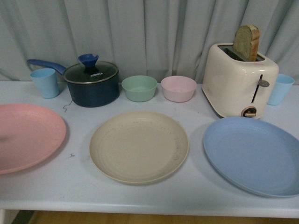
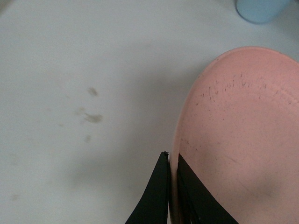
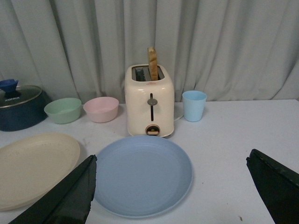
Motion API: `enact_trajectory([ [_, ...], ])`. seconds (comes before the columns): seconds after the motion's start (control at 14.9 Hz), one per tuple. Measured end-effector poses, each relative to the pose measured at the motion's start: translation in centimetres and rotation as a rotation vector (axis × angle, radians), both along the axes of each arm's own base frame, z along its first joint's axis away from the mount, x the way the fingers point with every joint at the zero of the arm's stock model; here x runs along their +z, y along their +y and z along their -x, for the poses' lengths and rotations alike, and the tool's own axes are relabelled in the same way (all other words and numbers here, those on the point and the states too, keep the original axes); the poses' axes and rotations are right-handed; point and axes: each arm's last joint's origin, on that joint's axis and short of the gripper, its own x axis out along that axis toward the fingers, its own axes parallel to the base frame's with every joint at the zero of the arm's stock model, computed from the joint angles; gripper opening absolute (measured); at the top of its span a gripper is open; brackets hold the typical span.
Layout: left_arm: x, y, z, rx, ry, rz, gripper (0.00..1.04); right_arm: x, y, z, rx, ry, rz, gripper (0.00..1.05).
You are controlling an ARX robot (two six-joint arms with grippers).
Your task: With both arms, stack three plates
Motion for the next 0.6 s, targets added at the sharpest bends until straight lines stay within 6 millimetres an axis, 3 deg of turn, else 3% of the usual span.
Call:
enact_trajectory([
  [0.13, 3.5, 0.1, 0.8, 0.001, -0.056, -0.039, 0.03, 0.0, 0.0, 0.0, 0.000, 0.000, 0.000, 0.98],
  [0.2, 5.7, -1.0, 0.9, -0.037, -0.096, -0.054, 0.03, 0.0, 0.0, 0.0, 0.000, 0.000, 0.000, 0.98],
  [0.33, 8.1, -4.8, -0.1, -0.157, -0.159, -0.061, 0.03, 0.0, 0.0, 0.0, 0.000, 0.000, 0.000, 0.98],
  [0.6, 8.1, -14.6, -2.4, -0.402, -0.151, -0.021, 0.03, 0.0, 0.0, 0.0, 0.000, 0.000, 0.000, 0.98],
])
